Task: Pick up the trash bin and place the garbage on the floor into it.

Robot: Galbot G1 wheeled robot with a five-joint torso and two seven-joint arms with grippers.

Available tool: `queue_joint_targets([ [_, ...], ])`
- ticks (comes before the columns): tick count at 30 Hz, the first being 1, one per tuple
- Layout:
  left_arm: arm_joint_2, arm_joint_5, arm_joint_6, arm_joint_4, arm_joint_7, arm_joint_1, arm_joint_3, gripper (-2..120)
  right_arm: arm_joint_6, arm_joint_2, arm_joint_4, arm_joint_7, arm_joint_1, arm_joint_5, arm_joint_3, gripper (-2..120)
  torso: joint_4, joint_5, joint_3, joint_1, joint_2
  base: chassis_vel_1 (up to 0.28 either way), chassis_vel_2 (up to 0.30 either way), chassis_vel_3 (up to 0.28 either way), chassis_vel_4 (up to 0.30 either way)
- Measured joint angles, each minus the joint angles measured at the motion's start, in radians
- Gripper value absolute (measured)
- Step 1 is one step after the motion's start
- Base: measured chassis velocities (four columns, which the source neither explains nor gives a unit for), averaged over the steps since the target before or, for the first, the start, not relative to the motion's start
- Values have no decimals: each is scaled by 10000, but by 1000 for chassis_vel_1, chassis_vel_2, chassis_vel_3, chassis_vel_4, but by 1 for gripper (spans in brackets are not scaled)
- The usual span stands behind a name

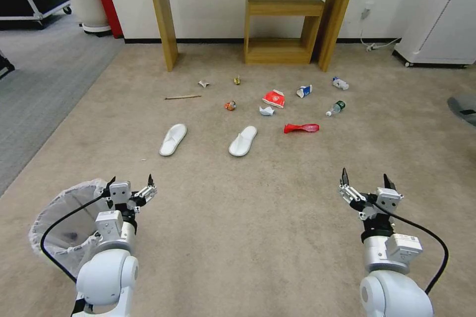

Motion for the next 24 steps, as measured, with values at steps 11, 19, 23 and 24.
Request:
queue_joint_targets([
  [11,0,0,-9,46,0,-7,-18,100,187,-40,-9,55,-4,122,46,100,0,0,0,0,0,0,0,0,0],
  [19,-1,7,-26,66,0,7,-28,100,248,-35,-10,80,-41,95,99,100,0,0,0,0,0,0,0,0,0],
  [23,-17,35,-31,80,1,11,-23,100,250,-52,1,99,-39,101,113,100,0,0,0,1,-1,0,0,0,0],
  [24,-17,35,-31,80,1,11,-23,100,250,-52,1,99,-39,101,113,100,0,0,0,1,-1,0,0,0,0],
])
